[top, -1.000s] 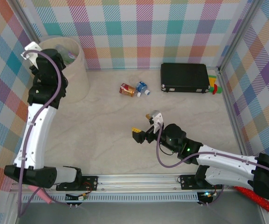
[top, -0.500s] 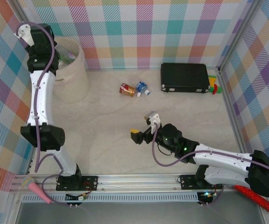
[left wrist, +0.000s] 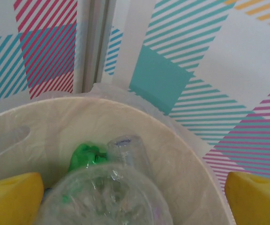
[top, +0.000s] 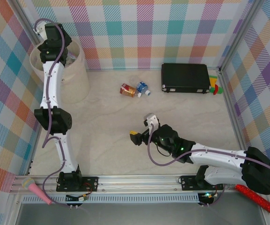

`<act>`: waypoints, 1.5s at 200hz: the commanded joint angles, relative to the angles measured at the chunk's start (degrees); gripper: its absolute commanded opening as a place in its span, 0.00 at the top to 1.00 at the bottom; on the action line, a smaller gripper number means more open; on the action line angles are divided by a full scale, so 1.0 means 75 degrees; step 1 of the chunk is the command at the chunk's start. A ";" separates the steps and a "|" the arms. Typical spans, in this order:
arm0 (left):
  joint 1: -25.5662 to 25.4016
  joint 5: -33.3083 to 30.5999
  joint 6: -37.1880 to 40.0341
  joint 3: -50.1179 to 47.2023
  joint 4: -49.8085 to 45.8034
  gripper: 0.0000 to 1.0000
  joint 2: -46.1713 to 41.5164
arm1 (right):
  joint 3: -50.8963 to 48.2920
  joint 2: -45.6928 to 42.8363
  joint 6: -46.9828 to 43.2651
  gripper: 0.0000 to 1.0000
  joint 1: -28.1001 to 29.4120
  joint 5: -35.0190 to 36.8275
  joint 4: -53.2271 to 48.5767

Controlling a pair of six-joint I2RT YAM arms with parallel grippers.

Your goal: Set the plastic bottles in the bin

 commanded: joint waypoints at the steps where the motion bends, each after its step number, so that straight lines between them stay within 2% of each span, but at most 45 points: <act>1: 0.0052 0.0038 0.0146 0.0297 -0.0097 0.00 -0.0289 | 0.0217 -0.0038 0.0077 0.01 0.0033 0.0082 0.0235; 36: 0.0044 0.0217 0.0079 0.0239 -0.0372 0.00 -0.0732 | 0.0176 -0.0128 0.0158 0.01 0.0036 -0.0008 0.0233; 72: 0.0036 -0.0306 0.0245 0.0077 -0.0875 0.00 -0.1222 | 0.0165 -0.0182 0.0122 0.01 0.0033 -0.0103 0.0230; 90: 0.0035 -0.0251 0.0422 -0.0353 -0.0750 0.00 -0.1535 | 0.0173 -0.0180 0.0131 0.01 0.0033 -0.0182 0.0214; 108: 0.0039 -0.0156 0.0474 -0.0751 -0.0572 0.13 -0.1755 | 0.0180 -0.0173 0.0135 0.01 0.0035 -0.0244 0.0192; 124: 0.0039 0.0334 0.0621 -0.0863 -0.0407 0.25 -0.1738 | 0.0195 -0.0158 0.0158 0.01 0.0044 -0.0247 0.0172; 164: 0.0045 0.1912 0.0762 -0.0857 0.0199 0.45 -0.1390 | 0.0105 -0.0252 0.0249 0.01 0.0040 -0.0063 0.0255; 199: 0.0040 0.3145 0.0299 -0.0384 0.0347 0.48 -0.0664 | 0.0114 -0.0218 0.0411 0.01 0.0036 0.0203 0.0212; 225: 0.0048 0.3409 0.0171 -0.0361 0.0550 0.48 -0.0273 | 0.0114 -0.0070 0.0405 0.01 0.0039 0.0316 0.0264; 259: 0.0178 0.2604 0.0058 -0.0014 0.0005 0.46 0.0175 | 0.0172 0.0149 0.0417 0.01 0.0033 0.0315 0.0271; 300: 0.0470 0.0771 0.0259 -0.0020 -0.0516 0.46 -0.0009 | 0.0170 0.0130 0.0413 0.01 0.0036 0.0305 0.0270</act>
